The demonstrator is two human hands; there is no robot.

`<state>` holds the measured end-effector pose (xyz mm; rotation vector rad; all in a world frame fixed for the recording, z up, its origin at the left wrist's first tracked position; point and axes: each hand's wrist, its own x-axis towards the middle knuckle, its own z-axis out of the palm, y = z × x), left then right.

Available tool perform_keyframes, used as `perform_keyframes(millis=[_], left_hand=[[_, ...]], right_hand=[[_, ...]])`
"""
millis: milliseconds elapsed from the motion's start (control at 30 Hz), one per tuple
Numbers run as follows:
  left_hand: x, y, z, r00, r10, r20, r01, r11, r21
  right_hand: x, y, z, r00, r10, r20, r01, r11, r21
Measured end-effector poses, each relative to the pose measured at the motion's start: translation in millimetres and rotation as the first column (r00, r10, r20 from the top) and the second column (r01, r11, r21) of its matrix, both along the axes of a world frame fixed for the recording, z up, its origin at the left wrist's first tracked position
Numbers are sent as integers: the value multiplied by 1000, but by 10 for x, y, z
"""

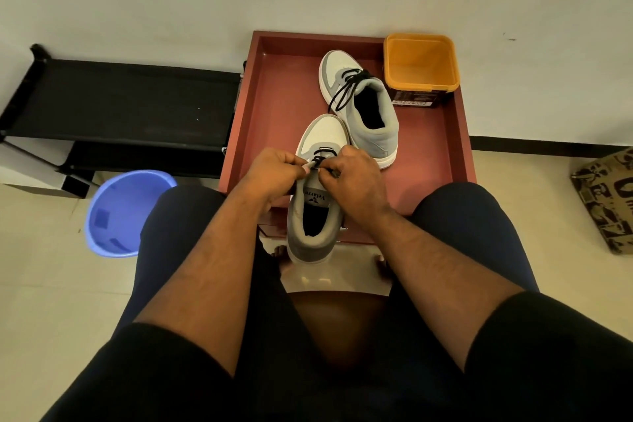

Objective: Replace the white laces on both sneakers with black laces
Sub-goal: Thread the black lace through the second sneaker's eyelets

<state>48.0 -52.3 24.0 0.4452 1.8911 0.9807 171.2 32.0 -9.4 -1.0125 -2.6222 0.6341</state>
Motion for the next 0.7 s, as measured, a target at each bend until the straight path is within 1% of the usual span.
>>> perform_keyframes(millis=[133, 300, 400, 433, 467, 500, 533, 567, 600, 633, 667, 700], left_hand=[[-15, 17, -29, 996, 62, 60, -62, 998, 6], [81, 80, -118, 991, 133, -4, -133, 991, -23], [85, 102, -128, 986, 165, -32, -167, 985, -52], [69, 104, -115, 979, 203, -35, -204, 978, -44], [40, 96, -95, 961, 275, -14, -275, 961, -22], [-4, 83, -73, 924, 382, 37, -382, 924, 14], [-63, 66, -42, 852, 512, 112, -519, 853, 57], [-134, 43, -1, 742, 638, 205, -666, 738, 108], [-208, 17, 30, 609, 738, 289, -792, 587, 169], [-280, -1, 46, 485, 814, 319, -872, 424, 244], [-342, -14, 53, 387, 877, 285, -896, 285, 340], [-375, -27, 57, 329, 923, 198, -867, 211, 452]], right_hand=[[-4, -4, -32, 1000, -8, -12, 8, 1000, -15], [-11, -5, -53, 1000, -6, -16, 6, 1000, -26], [0, 1, -37, 1000, -12, 15, 12, 1000, -23], [10, 8, -29, 999, -16, 32, 16, 1000, -16], [21, 11, -21, 999, -21, 48, 21, 1000, -10], [31, 13, -14, 998, -28, 57, 28, 1000, -10], [40, 15, -4, 998, -36, 54, 37, 999, -14], [48, 12, 8, 998, -46, 45, 47, 999, -22], [56, 8, 21, 998, -56, 38, 58, 998, -31], [61, 4, 35, 997, -67, 37, 68, 997, -42], [68, 3, 46, 996, -77, 39, 79, 995, -57], [73, 2, 56, 995, -86, 43, 89, 994, -71]])
